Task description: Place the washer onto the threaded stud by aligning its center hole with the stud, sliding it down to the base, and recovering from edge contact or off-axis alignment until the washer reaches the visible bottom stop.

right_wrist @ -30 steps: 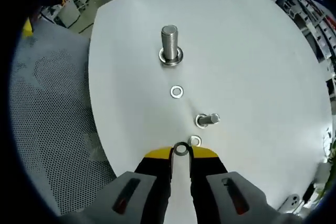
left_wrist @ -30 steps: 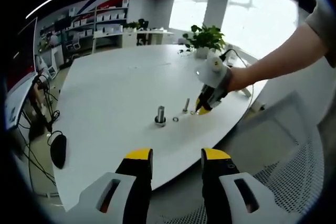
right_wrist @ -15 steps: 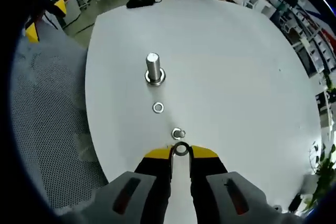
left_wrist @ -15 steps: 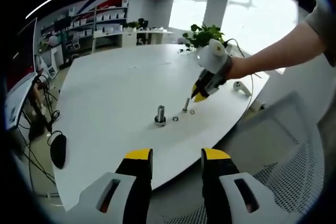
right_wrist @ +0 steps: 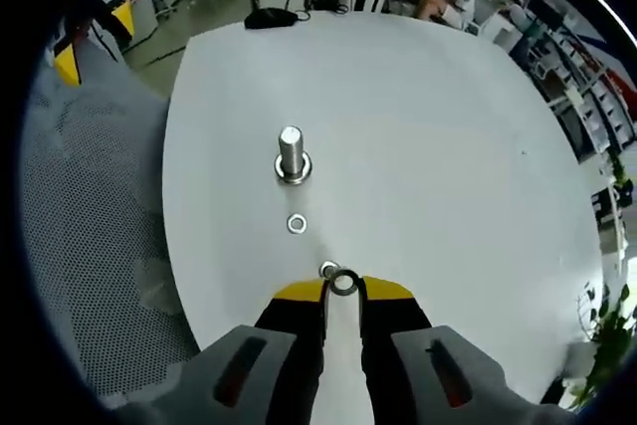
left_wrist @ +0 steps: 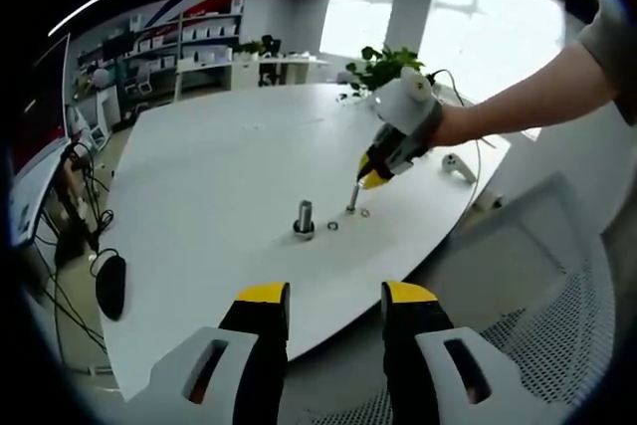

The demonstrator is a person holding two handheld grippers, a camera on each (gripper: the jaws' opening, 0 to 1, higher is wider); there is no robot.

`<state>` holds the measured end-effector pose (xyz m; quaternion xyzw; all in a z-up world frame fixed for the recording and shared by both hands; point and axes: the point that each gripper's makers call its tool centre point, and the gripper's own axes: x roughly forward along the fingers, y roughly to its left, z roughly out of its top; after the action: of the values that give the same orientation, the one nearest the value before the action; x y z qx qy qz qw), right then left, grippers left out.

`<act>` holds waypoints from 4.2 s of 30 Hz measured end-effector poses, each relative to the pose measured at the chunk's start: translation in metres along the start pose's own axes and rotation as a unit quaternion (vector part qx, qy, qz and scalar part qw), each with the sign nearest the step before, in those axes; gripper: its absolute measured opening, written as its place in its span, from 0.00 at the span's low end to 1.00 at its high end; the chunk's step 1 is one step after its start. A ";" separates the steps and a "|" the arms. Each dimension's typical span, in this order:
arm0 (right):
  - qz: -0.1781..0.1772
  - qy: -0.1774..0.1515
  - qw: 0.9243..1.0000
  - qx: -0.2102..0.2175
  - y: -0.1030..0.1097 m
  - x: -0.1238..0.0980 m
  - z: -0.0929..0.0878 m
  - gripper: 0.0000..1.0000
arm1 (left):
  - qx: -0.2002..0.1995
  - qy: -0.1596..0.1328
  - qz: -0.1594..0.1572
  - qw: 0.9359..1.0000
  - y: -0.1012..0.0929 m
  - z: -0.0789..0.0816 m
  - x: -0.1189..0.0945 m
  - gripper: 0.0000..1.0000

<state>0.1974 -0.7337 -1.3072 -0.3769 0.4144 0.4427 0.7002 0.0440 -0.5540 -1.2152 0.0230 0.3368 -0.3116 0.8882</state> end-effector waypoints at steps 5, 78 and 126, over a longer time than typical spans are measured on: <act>0.005 0.003 1.000 -0.002 0.002 0.004 0.002 0.14 | 0.000 -0.001 0.001 1.000 0.000 0.000 0.000 0.35; 0.051 0.074 0.995 0.048 0.025 0.045 -0.050 0.18 | -0.003 0.001 0.003 1.000 0.001 -0.001 0.000 0.35; 0.067 0.133 0.986 0.073 0.020 0.051 -0.049 0.14 | -0.003 0.000 0.005 1.000 0.002 0.000 0.000 0.34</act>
<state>0.1800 -0.7548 -1.3755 -0.3512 0.5592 0.4031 0.6336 0.0450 -0.5521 -1.2159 0.0216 0.3374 -0.3062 0.8899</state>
